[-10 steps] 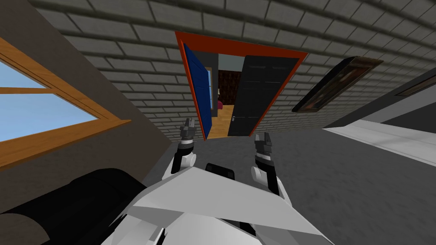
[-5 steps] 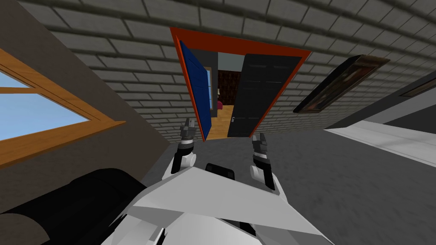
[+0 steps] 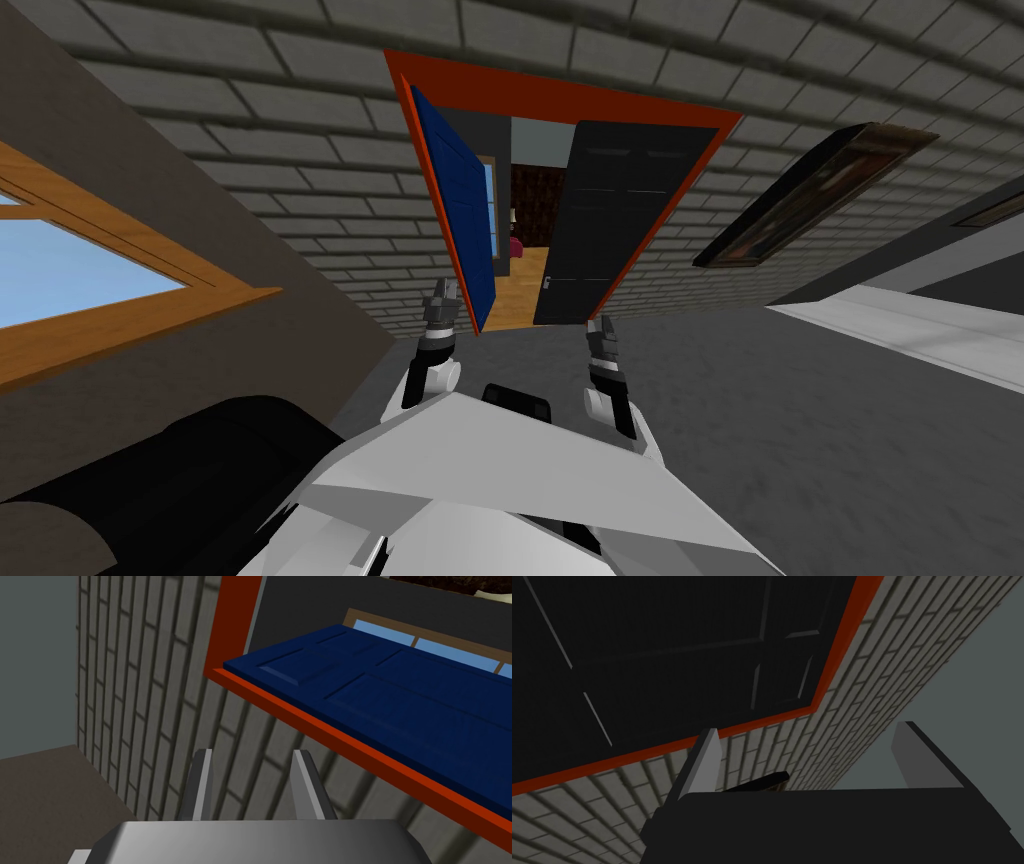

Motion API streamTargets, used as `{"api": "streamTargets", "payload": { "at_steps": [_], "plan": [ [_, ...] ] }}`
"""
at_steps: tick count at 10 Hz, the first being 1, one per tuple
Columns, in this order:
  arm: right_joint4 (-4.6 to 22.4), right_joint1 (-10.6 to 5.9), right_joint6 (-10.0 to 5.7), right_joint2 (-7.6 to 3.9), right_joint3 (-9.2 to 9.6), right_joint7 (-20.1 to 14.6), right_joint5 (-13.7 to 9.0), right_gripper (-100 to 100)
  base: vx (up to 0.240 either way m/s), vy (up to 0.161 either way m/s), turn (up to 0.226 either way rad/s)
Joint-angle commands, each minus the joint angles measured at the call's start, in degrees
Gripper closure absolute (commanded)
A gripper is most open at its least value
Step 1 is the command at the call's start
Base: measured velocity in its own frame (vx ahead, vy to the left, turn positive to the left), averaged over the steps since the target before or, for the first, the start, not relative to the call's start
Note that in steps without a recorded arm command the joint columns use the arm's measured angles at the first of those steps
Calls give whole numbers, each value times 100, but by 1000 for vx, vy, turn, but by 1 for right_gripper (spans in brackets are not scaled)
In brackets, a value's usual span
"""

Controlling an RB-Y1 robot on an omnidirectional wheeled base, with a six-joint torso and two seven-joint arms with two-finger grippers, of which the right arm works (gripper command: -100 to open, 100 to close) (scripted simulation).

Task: Push the door open

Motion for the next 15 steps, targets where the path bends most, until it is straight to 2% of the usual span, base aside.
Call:
{"api": "streamTargets", "payload": {
  "at_steps": [1, 8, 15],
  "plan": [
    [240, -117, -35, -35, -10, -29, 38, -100, 99, -25, 8],
    [1251, -534, -242, -106, 2, -127, 233, -100, 98, -32, 6],
    [2304, -969, -457, -125, 15, -228, 437, -100, 102, -38, 7]
  ]
}}
